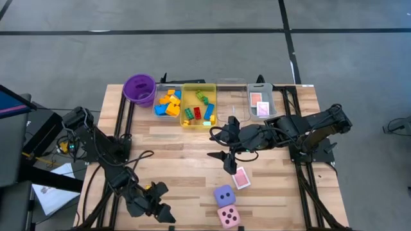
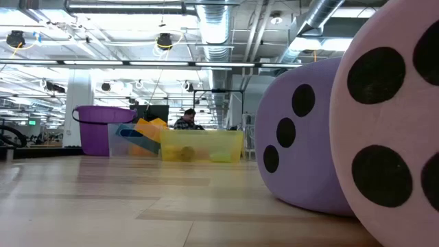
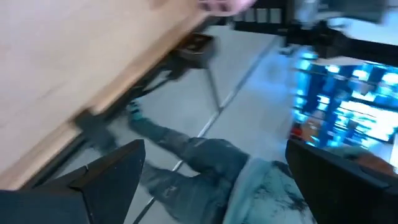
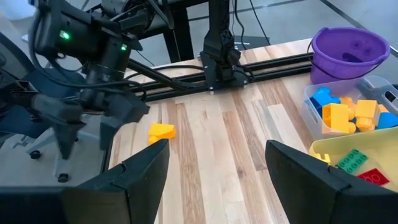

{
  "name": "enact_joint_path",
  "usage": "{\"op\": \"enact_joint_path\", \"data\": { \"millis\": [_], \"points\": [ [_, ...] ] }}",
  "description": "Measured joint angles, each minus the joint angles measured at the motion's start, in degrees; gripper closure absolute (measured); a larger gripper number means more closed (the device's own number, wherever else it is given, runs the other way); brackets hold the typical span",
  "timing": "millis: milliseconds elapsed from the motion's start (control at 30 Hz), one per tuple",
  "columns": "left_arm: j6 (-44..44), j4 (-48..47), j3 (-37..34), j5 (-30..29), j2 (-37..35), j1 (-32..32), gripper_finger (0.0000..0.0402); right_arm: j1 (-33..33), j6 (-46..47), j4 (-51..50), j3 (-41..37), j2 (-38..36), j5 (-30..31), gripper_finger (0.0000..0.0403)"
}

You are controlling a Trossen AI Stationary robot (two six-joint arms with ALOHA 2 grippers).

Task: Pick & Place Toys
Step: Put the big yellow game piece into the white bin

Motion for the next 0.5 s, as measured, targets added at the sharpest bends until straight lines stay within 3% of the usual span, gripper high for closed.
{"op": "enact_joint_path", "data": {
  "millis": [367, 500],
  "points": [
    [-12.18, -27.29, 0.04, 14.73, 0.0, 0.04, 0.0021, 0.0, -0.08, -0.02, 0.0, 0.0, 0.0, 0.0143],
    [-15.66, -38.19, 0.04, 14.59, 0.0, 0.04, 0.0021, 0.0, -0.41, -0.02, 0.0, 0.02, 0.0, 0.0143]
  ]
}}
